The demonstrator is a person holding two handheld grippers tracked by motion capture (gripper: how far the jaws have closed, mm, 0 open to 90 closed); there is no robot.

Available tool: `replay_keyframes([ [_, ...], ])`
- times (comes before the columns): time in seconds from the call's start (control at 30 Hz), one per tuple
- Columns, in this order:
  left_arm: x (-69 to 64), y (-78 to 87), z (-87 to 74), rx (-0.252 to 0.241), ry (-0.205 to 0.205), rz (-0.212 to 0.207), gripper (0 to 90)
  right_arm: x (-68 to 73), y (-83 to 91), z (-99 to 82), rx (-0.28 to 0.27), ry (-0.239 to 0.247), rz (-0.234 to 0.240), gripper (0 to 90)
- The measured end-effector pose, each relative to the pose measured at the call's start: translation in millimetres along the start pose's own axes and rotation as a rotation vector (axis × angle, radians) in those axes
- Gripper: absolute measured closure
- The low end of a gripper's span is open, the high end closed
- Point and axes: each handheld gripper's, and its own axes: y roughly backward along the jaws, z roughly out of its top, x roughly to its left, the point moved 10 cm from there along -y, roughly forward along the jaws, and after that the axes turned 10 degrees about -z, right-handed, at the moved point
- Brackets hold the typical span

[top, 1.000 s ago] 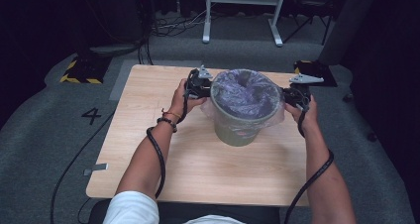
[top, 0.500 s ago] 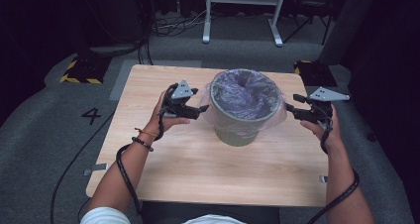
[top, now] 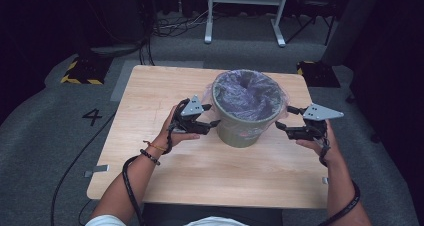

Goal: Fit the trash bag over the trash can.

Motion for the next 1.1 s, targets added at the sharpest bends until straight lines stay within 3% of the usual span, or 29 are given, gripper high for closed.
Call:
replay_keyframes([
  [0.03, -0.2, -0.8, 0.2, 0.001, -0.004, -0.003, 46.3, 3.4, -2.4, 1.9, -0.017, -0.001, -0.004, 45.4],
  [0.07, -0.2, -0.8, 0.2, 0.001, -0.004, -0.003, 49.9, 3.4, -2.4, 1.9, -0.017, -0.001, -0.004, 45.4],
  [0.1, 1.3, -2.0, -0.3, 0.015, -0.017, 0.013, 61.7, 4.5, -6.8, 1.4, -0.023, 0.011, -0.029, 61.0],
  [0.13, 1.3, -2.0, -0.3, 0.015, -0.017, 0.013, 68.6, 4.5, -6.8, 1.4, -0.023, 0.011, -0.029, 61.0],
  [0.17, 2.0, -2.5, -1.0, 0.020, -0.030, 0.014, 78.1, 4.6, -9.6, -1.2, -0.023, 0.006, -0.045, 76.5],
  [0.2, 2.0, -2.5, -1.0, 0.020, -0.030, 0.014, 84.7, 4.6, -9.6, -1.2, -0.023, 0.006, -0.045, 76.5],
  [0.23, 3.7, -3.0, -2.3, 0.027, -0.033, 0.023, 89.7, 7.2, -10.9, -4.0, -0.028, 0.013, -0.040, 87.1],
  [0.27, 3.7, -3.0, -2.3, 0.027, -0.033, 0.023, 89.8, 8.1, -11.0, -4.7, -0.030, 0.018, -0.037, 89.5],
  [0.37, 3.3, -5.6, -8.2, 0.058, -0.042, 0.011, 90.0, 11.6, -10.0, -7.5, -0.038, 0.017, -0.013, 90.0],
  [0.53, 1.1, -12.0, -25.5, 0.105, -0.039, -0.002, 90.0, 16.2, -14.8, -24.4, 0.012, 0.009, 0.003, 90.0],
  [0.67, 2.8, -12.9, -34.6, 0.119, -0.018, 0.007, 90.0, 14.9, -16.6, -35.6, 0.022, -0.033, 0.012, 90.0],
  [0.7, 2.8, -11.5, -38.5, 0.115, -0.006, 0.003, 90.0, 13.9, -17.1, -44.1, 0.026, -0.077, 0.025, 90.0],
  [0.77, 3.1, -9.6, -40.8, 0.115, -0.001, 0.012, 90.0, 14.0, -16.9, -47.1, 0.034, -0.081, 0.027, 90.0],
  [0.8, 2.6, -5.4, -45.6, 0.120, 0.018, 0.009, 75.9, 15.1, -14.3, -53.8, 0.053, -0.095, 0.039, 83.2],
  [0.9, 0.1, 1.6, -49.7, 0.111, 0.017, 0.010, 72.5, 16.6, -10.1, -56.1, 0.056, -0.095, 0.053, 83.6],
  [0.93, 0.1, 7.9, -54.3, 0.114, 0.039, 0.025, 55.3, 17.2, -3.1, -56.0, 0.051, -0.080, 0.056, 75.5],
  [0.97, 0.1, 7.9, -54.3, 0.114, 0.039, 0.025, 48.3, 17.2, -3.1, -56.0, 0.051, -0.080, 0.056, 75.5],
  [1.0, -2.9, 15.1, -60.6, 0.119, 0.065, 0.015, 42.9, 14.9, 2.4, -52.2, 0.037, -0.096, 0.045, 51.6],
  [1.03, -5.1, 18.8, -64.6, 0.127, 0.073, 0.003, 38.3, 13.4, 4.1, -51.1, 0.043, -0.114, 0.040, 44.6],
  [1.07, -5.1, 18.8, -64.6, 0.127, 0.073, 0.003, 31.9, 13.4, 4.1, -51.1, 0.043, -0.114, 0.040, 44.6],
  [1.1, -9.7, 24.7, -74.7, 0.151, 0.106, -0.009, 27.3, 10.4, 12.1, -43.3, 0.021, -0.135, 0.049, 34.2],
])
